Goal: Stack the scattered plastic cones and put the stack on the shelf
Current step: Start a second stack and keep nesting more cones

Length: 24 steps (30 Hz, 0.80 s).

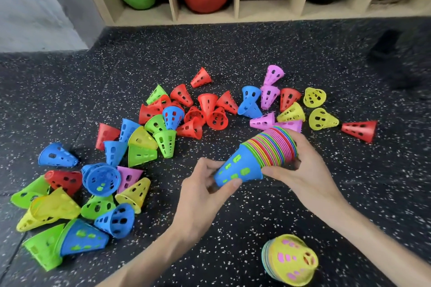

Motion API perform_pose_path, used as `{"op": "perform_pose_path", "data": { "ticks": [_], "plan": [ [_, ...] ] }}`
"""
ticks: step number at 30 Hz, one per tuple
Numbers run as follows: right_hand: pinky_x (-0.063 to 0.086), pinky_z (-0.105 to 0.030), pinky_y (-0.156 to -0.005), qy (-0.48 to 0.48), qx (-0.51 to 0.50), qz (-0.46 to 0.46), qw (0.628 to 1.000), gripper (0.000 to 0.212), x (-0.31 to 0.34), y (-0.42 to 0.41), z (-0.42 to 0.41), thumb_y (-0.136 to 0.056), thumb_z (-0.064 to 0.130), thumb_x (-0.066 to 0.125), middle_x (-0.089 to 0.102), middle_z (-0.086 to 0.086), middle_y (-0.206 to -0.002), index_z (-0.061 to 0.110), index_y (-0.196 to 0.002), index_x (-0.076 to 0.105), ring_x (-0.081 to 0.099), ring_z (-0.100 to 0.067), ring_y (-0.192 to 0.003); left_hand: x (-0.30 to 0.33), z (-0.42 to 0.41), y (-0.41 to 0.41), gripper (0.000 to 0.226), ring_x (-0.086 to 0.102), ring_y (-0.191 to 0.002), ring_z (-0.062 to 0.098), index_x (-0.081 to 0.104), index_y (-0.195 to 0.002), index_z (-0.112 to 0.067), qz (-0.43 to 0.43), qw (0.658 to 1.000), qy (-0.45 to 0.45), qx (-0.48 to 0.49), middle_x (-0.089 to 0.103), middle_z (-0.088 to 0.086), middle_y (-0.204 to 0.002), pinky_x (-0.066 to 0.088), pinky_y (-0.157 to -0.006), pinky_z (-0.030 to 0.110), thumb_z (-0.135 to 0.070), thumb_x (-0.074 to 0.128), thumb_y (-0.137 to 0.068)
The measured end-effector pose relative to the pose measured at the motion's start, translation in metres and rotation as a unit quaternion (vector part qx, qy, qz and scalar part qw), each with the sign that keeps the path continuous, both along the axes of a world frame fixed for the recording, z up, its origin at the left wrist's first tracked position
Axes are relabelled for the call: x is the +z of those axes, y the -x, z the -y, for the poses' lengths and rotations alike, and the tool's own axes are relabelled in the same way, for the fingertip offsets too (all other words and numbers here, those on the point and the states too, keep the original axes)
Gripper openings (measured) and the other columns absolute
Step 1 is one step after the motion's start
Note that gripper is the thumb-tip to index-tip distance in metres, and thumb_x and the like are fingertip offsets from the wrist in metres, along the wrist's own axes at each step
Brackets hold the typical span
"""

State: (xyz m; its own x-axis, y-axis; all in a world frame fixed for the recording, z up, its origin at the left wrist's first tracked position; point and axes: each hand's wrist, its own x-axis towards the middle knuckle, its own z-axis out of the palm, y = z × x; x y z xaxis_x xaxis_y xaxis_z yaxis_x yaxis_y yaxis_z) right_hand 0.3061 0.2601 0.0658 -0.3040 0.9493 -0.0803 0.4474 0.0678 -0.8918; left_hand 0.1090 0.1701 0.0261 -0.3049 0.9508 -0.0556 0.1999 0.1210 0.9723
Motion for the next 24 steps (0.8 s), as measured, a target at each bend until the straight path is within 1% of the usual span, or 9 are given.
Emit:
{"op": "perform_pose_path", "data": {
  "ticks": [4, 8, 9, 11, 12, 15, 18, 21, 24],
  "plan": [
    [0.048, -0.037, -0.106, -0.001, 0.028, 0.026, 0.999, 0.074, -0.002, -0.015, -0.013, -0.081, 0.025, 0.082, 0.057, 0.029, -0.125, 0.045, -0.14, 0.041, 0.058, 0.006, -0.114, 0.003, -0.015, -0.005, 0.044, 0.073, -0.088, 0.007, 0.055, -0.11, -0.027, -0.013, 0.998, 0.039, -0.038, 0.076, -0.019, -0.096, 0.06, -0.08, 0.03, -0.025, 0.088, -0.08],
    [0.049, -0.04, -0.106, 0.014, 0.063, 0.044, 0.997, 0.072, -0.013, -0.027, -0.032, -0.084, 0.024, 0.079, 0.059, 0.023, -0.127, 0.044, -0.142, 0.041, 0.06, 0.002, -0.114, -0.004, -0.036, -0.009, 0.084, 0.073, -0.087, 0.015, 0.032, -0.139, -0.054, -0.035, 0.99, 0.058, -0.12, 0.074, -0.023, -0.099, 0.06, -0.086, 0.035, -0.032, 0.088, -0.08],
    [0.05, -0.041, -0.106, 0.019, 0.074, 0.045, 0.996, 0.072, -0.016, -0.029, -0.037, -0.085, 0.023, 0.079, 0.059, 0.022, -0.128, 0.045, -0.143, 0.042, 0.06, 0.001, -0.115, -0.008, -0.043, -0.009, 0.092, 0.071, -0.08, 0.016, 0.025, -0.144, -0.057, -0.05, 0.987, 0.057, -0.143, 0.074, -0.02, -0.099, 0.059, -0.084, 0.037, -0.034, 0.087, -0.08],
    [0.05, -0.043, -0.105, 0.023, 0.094, 0.038, 0.995, 0.068, -0.022, -0.034, -0.046, -0.086, 0.021, 0.078, 0.061, 0.021, -0.129, 0.047, -0.14, 0.045, 0.061, -0.002, -0.117, -0.014, -0.057, -0.012, 0.101, 0.059, -0.063, 0.013, 0.016, -0.151, -0.057, -0.071, 0.978, 0.056, -0.188, 0.074, -0.004, -0.093, 0.056, -0.074, 0.036, -0.035, 0.085, -0.082],
    [0.05, -0.044, -0.105, 0.027, 0.101, 0.028, 0.994, 0.064, -0.025, -0.037, -0.05, -0.086, 0.018, 0.077, 0.063, 0.019, -0.128, 0.046, -0.137, 0.049, 0.062, -0.004, -0.117, -0.017, -0.064, -0.013, 0.104, 0.057, -0.062, 0.012, 0.013, -0.153, -0.057, -0.073, 0.973, 0.056, -0.21, 0.072, 0.001, -0.092, 0.055, -0.072, 0.035, -0.035, 0.085, -0.082],
    [0.051, -0.041, -0.104, 0.036, 0.119, 0.023, 0.992, 0.055, -0.029, -0.041, -0.064, -0.086, 0.012, 0.076, 0.067, 0.019, -0.123, 0.042, -0.129, 0.056, 0.063, -0.003, -0.115, -0.027, -0.084, -0.019, 0.113, 0.07, -0.082, 0.015, 0.007, -0.154, -0.06, -0.065, 0.963, 0.059, -0.255, 0.072, 0.0, -0.102, 0.057, -0.09, 0.038, -0.034, 0.087, -0.08],
    [0.053, -0.036, -0.101, 0.046, 0.133, 0.021, 0.99, 0.053, -0.034, -0.042, -0.078, -0.087, 0.01, 0.075, 0.069, 0.021, -0.119, 0.044, -0.124, 0.059, 0.065, -0.001, -0.112, -0.039, -0.103, -0.024, 0.117, 0.069, -0.102, 0.005, 0.002, -0.154, -0.061, -0.079, 0.952, 0.063, -0.289, 0.071, -0.011, -0.12, 0.051, -0.103, 0.03, -0.032, 0.087, -0.08],
    [0.054, -0.036, -0.101, 0.064, 0.147, 0.018, 0.987, 0.051, -0.042, -0.042, -0.091, -0.088, 0.011, 0.074, 0.069, 0.021, -0.121, 0.042, -0.126, 0.06, 0.064, -0.001, -0.114, -0.052, -0.119, -0.027, 0.122, 0.065, -0.113, 0.003, -0.003, -0.154, -0.06, -0.064, 0.943, 0.052, -0.323, 0.061, -0.012, -0.134, 0.05, -0.102, 0.022, -0.027, 0.088, -0.08],
    [0.054, -0.037, -0.101, 0.084, 0.16, 0.015, 0.983, 0.051, -0.052, -0.043, -0.104, -0.088, 0.013, 0.074, 0.068, 0.021, -0.123, 0.045, -0.126, 0.06, 0.063, -0.001, -0.116, -0.064, -0.128, -0.029, 0.12, 0.069, -0.109, 0.009, 0.003, -0.154, -0.057, -0.045, 0.949, 0.037, -0.311, 0.063, -0.011, -0.128, 0.054, -0.1, 0.03, -0.024, 0.09, -0.078]
  ]
}}
